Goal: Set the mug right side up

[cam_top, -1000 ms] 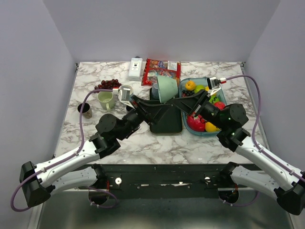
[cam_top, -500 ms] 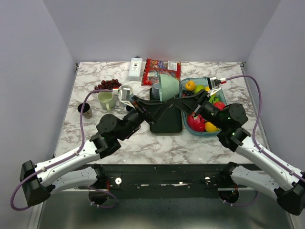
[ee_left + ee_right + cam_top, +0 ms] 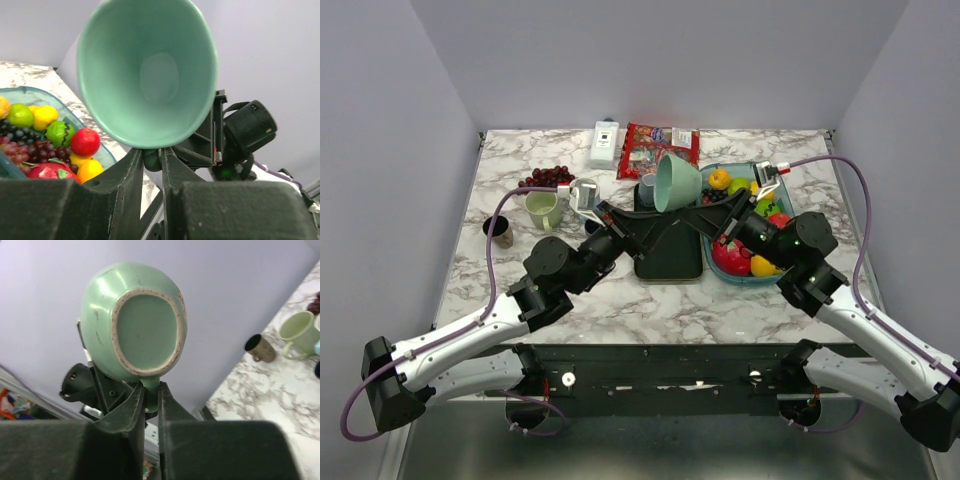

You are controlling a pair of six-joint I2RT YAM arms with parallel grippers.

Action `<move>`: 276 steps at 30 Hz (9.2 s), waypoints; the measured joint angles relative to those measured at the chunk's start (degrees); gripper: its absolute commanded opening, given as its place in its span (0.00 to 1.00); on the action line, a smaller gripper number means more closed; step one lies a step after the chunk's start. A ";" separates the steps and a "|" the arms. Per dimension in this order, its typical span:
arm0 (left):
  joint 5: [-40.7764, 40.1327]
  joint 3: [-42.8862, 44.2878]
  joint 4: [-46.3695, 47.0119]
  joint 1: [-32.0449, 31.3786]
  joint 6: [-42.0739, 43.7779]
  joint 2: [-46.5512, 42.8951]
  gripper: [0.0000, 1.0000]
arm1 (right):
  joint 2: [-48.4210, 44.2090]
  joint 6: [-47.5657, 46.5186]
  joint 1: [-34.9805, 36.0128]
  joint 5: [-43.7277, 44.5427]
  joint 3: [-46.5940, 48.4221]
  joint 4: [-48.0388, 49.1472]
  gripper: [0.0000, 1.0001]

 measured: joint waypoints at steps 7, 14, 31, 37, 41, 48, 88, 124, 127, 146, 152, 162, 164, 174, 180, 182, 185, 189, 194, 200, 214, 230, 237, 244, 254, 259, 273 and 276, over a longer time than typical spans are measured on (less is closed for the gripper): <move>-5.60 1.07 -7.04 0.15 3.96 -2.05 0.00 | -0.17 -3.13 0.33 1.22 1.29 -9.90 0.76; -15.65 5.31 -19.96 0.76 10.23 -3.98 0.00 | -0.57 -4.59 0.63 3.52 1.31 -17.18 0.82; -41.22 -0.26 -46.40 21.00 8.52 -4.52 0.00 | -1.20 -3.93 0.63 6.91 -1.18 -23.08 0.83; -34.38 -8.48 -44.87 27.69 4.24 -1.16 0.00 | -1.14 -3.28 0.63 7.23 -2.23 -24.39 0.83; -30.88 -13.62 -40.89 29.35 1.99 1.49 0.00 | -0.98 -3.28 0.63 7.23 -2.38 -24.76 0.82; -27.08 -18.80 -33.18 29.77 -0.22 5.55 0.00 | 1.18 -3.34 0.63 7.23 -2.36 -24.92 0.83; -15.82 -5.14 -47.32 29.73 6.54 -16.55 0.90 | 66.42 -30.45 -5.77 29.55 60.37 -45.40 0.78; -8.79 -3.82 -48.98 29.75 10.40 -10.49 0.92 | 79.32 -51.41 -6.56 22.36 68.65 -49.29 0.46; -8.52 -3.93 -48.96 29.75 10.40 -10.49 0.92 | 77.92 -51.52 -6.56 22.84 66.25 -48.26 0.42; -7.32 -4.90 -48.48 29.79 10.43 -10.38 0.92 | 53.92 -70.64 -6.86 14.27 33.51 -48.46 0.87; -6.88 -5.05 -48.22 29.79 10.40 -10.38 0.92 | 53.16 -71.82 -6.80 11.82 30.69 -48.00 0.91; -6.86 -5.75 -47.82 29.86 10.40 -10.58 0.92 | 42.93 -63.45 -6.82 10.60 27.36 -39.10 0.92; -6.86 -5.75 -47.76 29.86 10.40 -10.73 0.92 | 42.38 -60.54 -6.80 11.30 28.57 -37.68 0.80; -6.86 -5.81 -47.65 29.88 10.40 -11.41 0.92 | 56.96 -45.86 -6.19 22.10 47.28 -46.12 0.17; -6.86 -6.10 -47.56 29.90 10.40 -11.52 0.92 | 64.98 -43.74 -4.57 29.05 53.86 -56.35 0.11; -6.86 -6.27 -47.54 29.90 10.38 -11.50 0.92 | 67.10 -43.80 -4.02 30.47 55.78 -58.69 0.11; -6.86 -6.40 -47.50 29.90 10.38 -11.50 0.92 | 68.59 -44.85 -3.21 31.74 56.63 -60.85 0.12; -6.86 -6.40 -47.45 29.90 10.38 -11.50 0.92 | 70.23 -48.15 -1.90 32.06 58.95 -63.43 0.16; -6.86 -6.40 -47.45 29.90 10.38 -11.50 0.92 | 72.67 -53.09 -0.37 31.19 63.10 -66.75 0.19; -6.86 -6.40 -47.43 29.90 10.38 -11.50 0.92 | 73.92 -56.65 0.50 30.08 64.35 -70.12 0.19; -6.86 -6.45 -47.41 29.90 10.38 -11.50 0.92 | 71.97 -56.15 1.25 25.81 57.29 -70.73 0.20; -6.86 -6.82 -47.21 29.90 10.36 -11.50 0.92 | 58.03 -49.44 4.07 25.24 38.82 -67.49 0.21; -6.73 -7.26 -46.99 29.90 10.19 -11.50 0.92 | 51.65 -45.16 5.92 26.34 29.27 -64.65 0.25; -5.79 -7.41 -46.29 29.90 10.10 -11.50 0.92 | 42.64 -38.84 6.40 28.72 20.17 -61.35 0.52; -5.53 -7.56 -45.97 29.90 9.94 -11.52 0.92 | 36.09 -32.81 6.40 33.00 18.64 -60.13 0.55; -5.53 -7.58 -45.97 29.90 9.94 -11.52 0.92 | 36.87 -31.78 6.40 36.15 18.64 -60.54 0.55; -5.51 -7.58 -45.97 29.90 9.94 -11.56 0.92 | 43.91 -30.93 6.40 40.76 19.50 -61.53 0.36; -5.53 -7.58 -45.99 29.90 9.94 -11.56 0.92 | 45.44 -30.27 6.40 41.83 20.50 -62.01 0.24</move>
